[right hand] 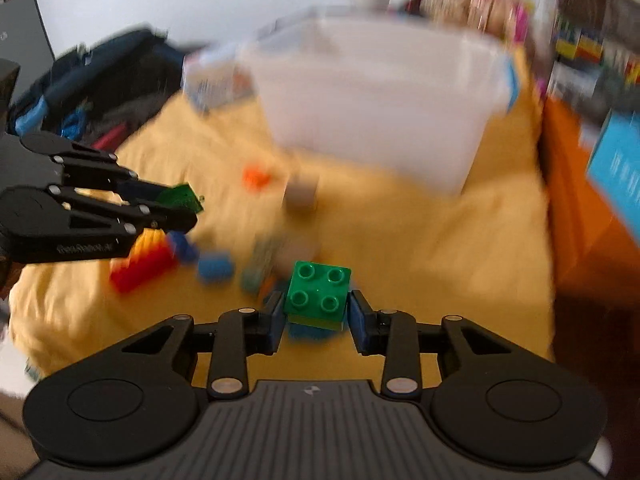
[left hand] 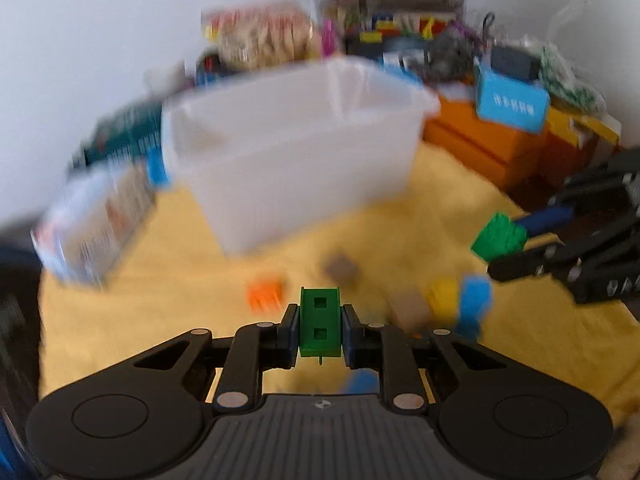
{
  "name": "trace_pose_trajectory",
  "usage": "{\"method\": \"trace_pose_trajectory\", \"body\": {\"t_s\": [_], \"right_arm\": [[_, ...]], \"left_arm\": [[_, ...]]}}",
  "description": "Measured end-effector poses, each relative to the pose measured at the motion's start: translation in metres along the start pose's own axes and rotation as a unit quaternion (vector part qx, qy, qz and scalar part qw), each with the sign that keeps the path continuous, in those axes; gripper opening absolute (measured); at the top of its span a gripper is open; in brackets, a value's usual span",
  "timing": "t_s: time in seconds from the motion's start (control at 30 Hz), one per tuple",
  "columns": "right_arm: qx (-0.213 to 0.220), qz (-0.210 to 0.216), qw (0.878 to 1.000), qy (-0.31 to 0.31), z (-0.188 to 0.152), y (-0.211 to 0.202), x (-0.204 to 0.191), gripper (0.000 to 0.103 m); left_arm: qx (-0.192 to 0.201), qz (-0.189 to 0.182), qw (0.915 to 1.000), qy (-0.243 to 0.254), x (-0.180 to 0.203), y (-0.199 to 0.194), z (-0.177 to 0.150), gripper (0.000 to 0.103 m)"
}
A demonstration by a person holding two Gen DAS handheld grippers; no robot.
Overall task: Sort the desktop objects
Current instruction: 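Carry both green blocks up over the white bin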
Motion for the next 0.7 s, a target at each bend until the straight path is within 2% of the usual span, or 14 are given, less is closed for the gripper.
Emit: {"method": "trace_pose_trajectory", "body": {"t_s": [0.13, 0.27, 0.37, 0.53, 0.7], "right_arm": [[0.074, -0.017, 0.997, -0.004, 0.062, -0.019, 0.015, 0.037], [0.148, -0.038, 0.988, 0.005, 0.129, -0.033, 0.032, 0.037], [0.175, -0.042, 0.983, 0.027, 0.166, -0.028, 0.045, 0.037], [0.175, -0.053, 0.982, 0.045, 0.196, -0.001, 0.063, 0.038], [0.132, -0.06, 0.988, 0.051, 0.19, 0.043, 0.076, 0.038]], "left_arm": [[0.054, 0.023, 0.9983, 0.006, -0.018, -0.001, 0.061, 0.024], [0.104, 0.04, 0.9935, -0.02, -0.038, 0.003, 0.12, 0.024], [0.13, 0.043, 0.9897, -0.041, -0.049, 0.011, 0.153, 0.024], [0.109, 0.04, 0.9919, -0.052, -0.053, 0.054, 0.17, 0.024], [0.052, 0.039, 0.9962, -0.057, -0.051, 0.105, 0.152, 0.024]]}}
Point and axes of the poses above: each gripper's, at about its wrist camera, not at the fingertips, and y roughly the way its jaws point, x to its right, z to its top, the point moved 8 cm from there along y, roughly the way its jaws point, and after that the axes turned 5 degrees about z, right-handed, at the moved point
